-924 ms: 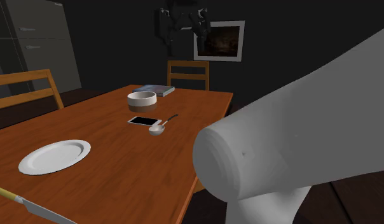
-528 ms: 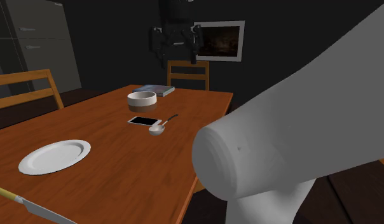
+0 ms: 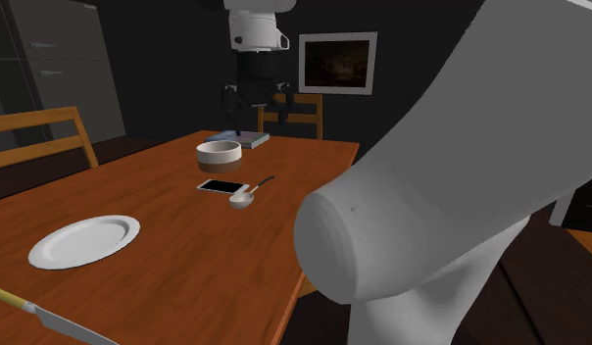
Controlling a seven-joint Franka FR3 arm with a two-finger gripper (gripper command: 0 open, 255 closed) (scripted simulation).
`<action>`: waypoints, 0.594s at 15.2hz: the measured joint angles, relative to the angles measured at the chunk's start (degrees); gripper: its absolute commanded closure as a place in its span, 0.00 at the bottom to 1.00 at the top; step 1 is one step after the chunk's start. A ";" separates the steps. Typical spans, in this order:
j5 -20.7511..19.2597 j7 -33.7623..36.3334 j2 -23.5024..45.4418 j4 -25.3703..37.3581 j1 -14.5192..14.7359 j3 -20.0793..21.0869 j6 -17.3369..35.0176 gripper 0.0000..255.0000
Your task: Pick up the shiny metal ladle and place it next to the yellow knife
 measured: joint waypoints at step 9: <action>2.35 10.87 17.99 4.72 -2.84 0.25 14.36 0.00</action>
